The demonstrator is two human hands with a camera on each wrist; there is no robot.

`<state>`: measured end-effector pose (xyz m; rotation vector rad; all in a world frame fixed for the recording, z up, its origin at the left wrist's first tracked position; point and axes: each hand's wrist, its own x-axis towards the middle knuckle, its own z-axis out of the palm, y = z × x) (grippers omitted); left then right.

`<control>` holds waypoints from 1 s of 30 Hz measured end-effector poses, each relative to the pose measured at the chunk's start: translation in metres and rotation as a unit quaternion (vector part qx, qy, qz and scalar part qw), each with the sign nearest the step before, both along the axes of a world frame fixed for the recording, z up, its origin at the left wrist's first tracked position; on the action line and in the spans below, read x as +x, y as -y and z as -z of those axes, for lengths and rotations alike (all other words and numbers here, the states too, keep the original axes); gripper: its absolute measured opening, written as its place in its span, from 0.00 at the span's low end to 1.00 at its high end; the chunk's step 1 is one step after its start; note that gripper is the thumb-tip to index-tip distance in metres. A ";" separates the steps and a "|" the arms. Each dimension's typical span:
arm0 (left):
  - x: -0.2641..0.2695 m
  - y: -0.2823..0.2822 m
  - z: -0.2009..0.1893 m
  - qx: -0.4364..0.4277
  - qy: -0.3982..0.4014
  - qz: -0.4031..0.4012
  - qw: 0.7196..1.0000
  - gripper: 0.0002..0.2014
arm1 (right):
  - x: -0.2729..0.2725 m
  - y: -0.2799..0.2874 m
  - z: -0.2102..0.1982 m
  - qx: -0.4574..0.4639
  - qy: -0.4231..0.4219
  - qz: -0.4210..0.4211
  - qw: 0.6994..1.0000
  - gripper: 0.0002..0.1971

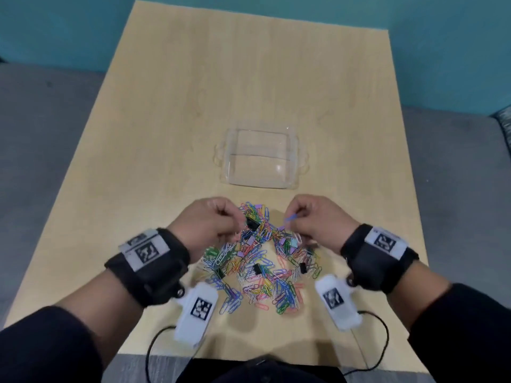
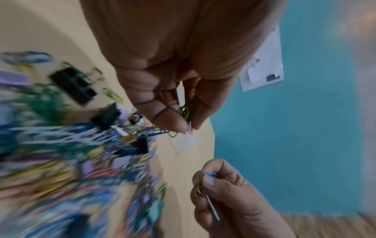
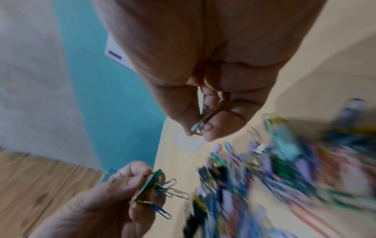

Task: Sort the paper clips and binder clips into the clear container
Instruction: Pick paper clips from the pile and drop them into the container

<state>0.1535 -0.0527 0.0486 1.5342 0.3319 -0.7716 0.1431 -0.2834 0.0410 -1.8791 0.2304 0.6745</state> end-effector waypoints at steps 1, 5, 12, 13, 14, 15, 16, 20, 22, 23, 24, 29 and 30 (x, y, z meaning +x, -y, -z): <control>0.013 0.004 -0.002 -0.007 0.002 -0.017 1.000 0.09 | 0.015 -0.001 -0.004 0.004 0.012 0.021 1.000 0.08; 0.064 0.024 -0.002 -0.003 0.041 -0.077 0.996 0.10 | 0.071 -0.010 -0.010 -0.023 0.062 0.090 0.994 0.10; 0.091 0.036 0.001 0.038 0.090 -0.087 0.991 0.08 | 0.098 -0.021 -0.014 -0.054 0.045 0.091 0.993 0.07; 0.087 0.030 0.002 0.051 0.098 -0.079 0.991 0.08 | 0.093 -0.016 -0.014 -0.095 0.062 0.062 0.992 0.11; 0.081 0.023 0.002 0.068 0.110 -0.072 0.989 0.08 | 0.084 -0.011 -0.016 -0.134 0.090 0.034 0.986 0.14; 0.071 0.013 0.002 0.089 0.125 -0.063 0.986 0.08 | 0.071 -0.006 -0.018 -0.161 0.118 0.008 0.980 0.15; 0.059 0.004 0.002 0.116 0.143 -0.047 0.982 0.08 | 0.054 -0.001 -0.019 -0.183 0.141 -0.019 0.973 0.14; -0.019 -0.031 0.006 0.250 0.233 0.157 0.926 0.03 | -0.034 0.012 -0.009 -0.226 0.141 -0.178 0.947 0.04; -0.063 -0.043 0.012 0.252 0.288 0.251 0.889 0.05 | -0.079 0.015 0.004 -0.235 0.134 -0.256 0.928 0.06; -0.083 -0.048 0.018 0.253 0.311 0.290 0.869 0.07 | -0.099 0.016 0.013 -0.262 0.143 -0.293 0.908 0.06; -0.101 -0.052 0.026 0.264 0.341 0.324 0.842 0.07 | -0.118 0.015 0.020 -0.294 0.160 -0.324 0.885 0.05; -0.153 -0.050 0.057 0.347 0.463 0.436 0.689 0.13 | -0.169 -0.008 0.044 -0.363 0.222 -0.351 0.834 0.25; -0.156 -0.049 0.062 0.356 0.473 0.444 0.673 0.14 | -0.172 -0.014 0.046 -0.362 0.228 -0.359 0.829 0.27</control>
